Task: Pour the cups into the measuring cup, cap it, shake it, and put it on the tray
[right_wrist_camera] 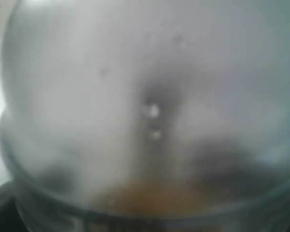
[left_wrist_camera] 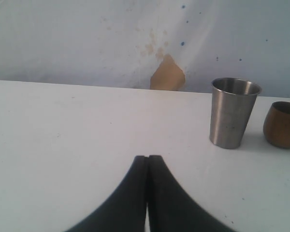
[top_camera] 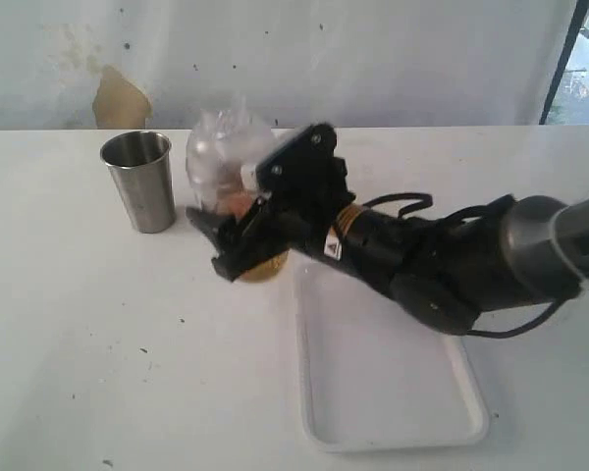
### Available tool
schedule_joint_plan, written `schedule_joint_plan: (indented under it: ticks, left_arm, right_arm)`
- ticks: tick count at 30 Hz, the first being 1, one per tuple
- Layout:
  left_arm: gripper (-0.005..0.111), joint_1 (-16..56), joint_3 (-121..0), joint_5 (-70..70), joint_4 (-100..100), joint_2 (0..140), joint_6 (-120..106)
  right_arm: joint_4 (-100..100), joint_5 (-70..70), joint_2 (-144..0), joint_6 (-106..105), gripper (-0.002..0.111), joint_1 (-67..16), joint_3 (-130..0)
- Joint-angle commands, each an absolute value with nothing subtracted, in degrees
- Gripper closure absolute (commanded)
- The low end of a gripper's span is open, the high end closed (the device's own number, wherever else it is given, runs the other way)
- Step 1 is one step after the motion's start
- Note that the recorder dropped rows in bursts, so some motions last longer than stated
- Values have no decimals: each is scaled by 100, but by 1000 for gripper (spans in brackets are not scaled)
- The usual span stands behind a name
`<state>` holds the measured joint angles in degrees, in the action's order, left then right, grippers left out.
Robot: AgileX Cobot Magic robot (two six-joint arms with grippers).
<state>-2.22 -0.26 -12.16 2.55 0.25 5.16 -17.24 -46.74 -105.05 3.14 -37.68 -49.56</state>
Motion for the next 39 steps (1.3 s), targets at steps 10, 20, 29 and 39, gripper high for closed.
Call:
schedule_joint_plan:
  ticks: [10,20,29,39]
  left_arm:
    - [107,-217,0,-1161,264,0,515]
    - [107,-217,0,-1161,264,0,515]
    - [107,-217,0,-1161,264,0,515]
    - [107,-217,0,-1161,264,0,515]
  right_arm:
    - [-2943,-5223,-9727,1352,108,-3617,-4961]
    - [-1863,-3506,-9587,614,108,-3810,-5117]
    - [-47,-3924,-9595,-224,108,-3909,-5027]
    - [770,-3712,-9507,-839,108,-4103,-5120]
